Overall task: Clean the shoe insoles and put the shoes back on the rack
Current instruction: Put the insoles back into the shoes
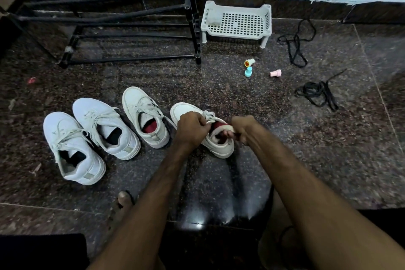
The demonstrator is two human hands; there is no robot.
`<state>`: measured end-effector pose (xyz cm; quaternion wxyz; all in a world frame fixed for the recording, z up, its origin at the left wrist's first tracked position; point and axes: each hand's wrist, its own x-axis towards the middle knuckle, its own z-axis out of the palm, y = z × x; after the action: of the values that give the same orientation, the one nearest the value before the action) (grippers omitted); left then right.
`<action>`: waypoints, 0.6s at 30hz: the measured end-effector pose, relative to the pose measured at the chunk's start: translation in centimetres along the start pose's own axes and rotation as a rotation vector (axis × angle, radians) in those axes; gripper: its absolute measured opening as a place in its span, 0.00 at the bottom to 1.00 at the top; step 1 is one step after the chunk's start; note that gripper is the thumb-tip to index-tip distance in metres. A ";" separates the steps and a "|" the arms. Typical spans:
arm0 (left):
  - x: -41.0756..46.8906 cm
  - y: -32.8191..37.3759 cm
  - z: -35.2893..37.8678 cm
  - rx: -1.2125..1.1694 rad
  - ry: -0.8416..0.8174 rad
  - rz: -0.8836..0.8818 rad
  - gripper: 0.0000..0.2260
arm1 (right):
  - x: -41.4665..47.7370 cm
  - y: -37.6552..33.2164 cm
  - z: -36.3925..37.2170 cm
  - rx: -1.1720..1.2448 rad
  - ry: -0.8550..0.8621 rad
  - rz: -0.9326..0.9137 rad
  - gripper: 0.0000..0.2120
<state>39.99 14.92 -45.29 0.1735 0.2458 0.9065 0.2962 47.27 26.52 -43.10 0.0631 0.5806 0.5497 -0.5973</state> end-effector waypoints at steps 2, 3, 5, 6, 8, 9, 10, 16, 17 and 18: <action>0.0 0.2 0.1 0.001 0.004 0.000 0.07 | 0.6 0.9 -0.3 -0.019 -0.001 0.011 0.09; 0.0 0.3 0.2 -0.002 0.006 0.002 0.07 | 0.5 0.9 -0.4 -0.099 0.002 -0.006 0.09; -0.1 0.5 0.2 -0.006 -0.003 0.013 0.06 | -0.1 0.1 -0.5 -0.432 0.039 -0.135 0.10; -0.2 0.6 0.3 -0.003 -0.013 0.017 0.06 | -0.4 -0.4 -0.7 -0.684 0.081 -0.239 0.11; -0.4 0.5 0.5 0.000 -0.022 0.008 0.06 | -1.4 -1.3 -0.4 -1.025 0.104 -0.464 0.12; -0.5 0.5 0.6 -0.006 -0.024 0.005 0.06 | -1.6 -1.4 -0.2 -1.114 0.074 -0.546 0.14; -0.6 0.6 0.6 -0.011 -0.026 0.006 0.06 | -1.6 -1.2 0.1 -1.175 0.049 -0.601 0.17; -0.4 0.7 0.7 -0.010 -0.022 0.007 0.05 | -1.7 -1.3 -1.9 -0.990 0.184 -0.502 0.23; -0.4 0.6 0.8 -0.009 -0.017 0.012 0.05 | -1.8 -1.1 -2.6 -0.921 0.151 -0.427 0.20; -0.4 0.5 0.9 -0.005 -0.013 0.015 0.05 | -1.8 -0.8 -3.2 -0.854 0.113 -0.348 0.17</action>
<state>40.92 15.46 -45.60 0.1777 0.2540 0.9027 0.2983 49.30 28.16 -40.33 0.1654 0.4335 0.8382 -0.2867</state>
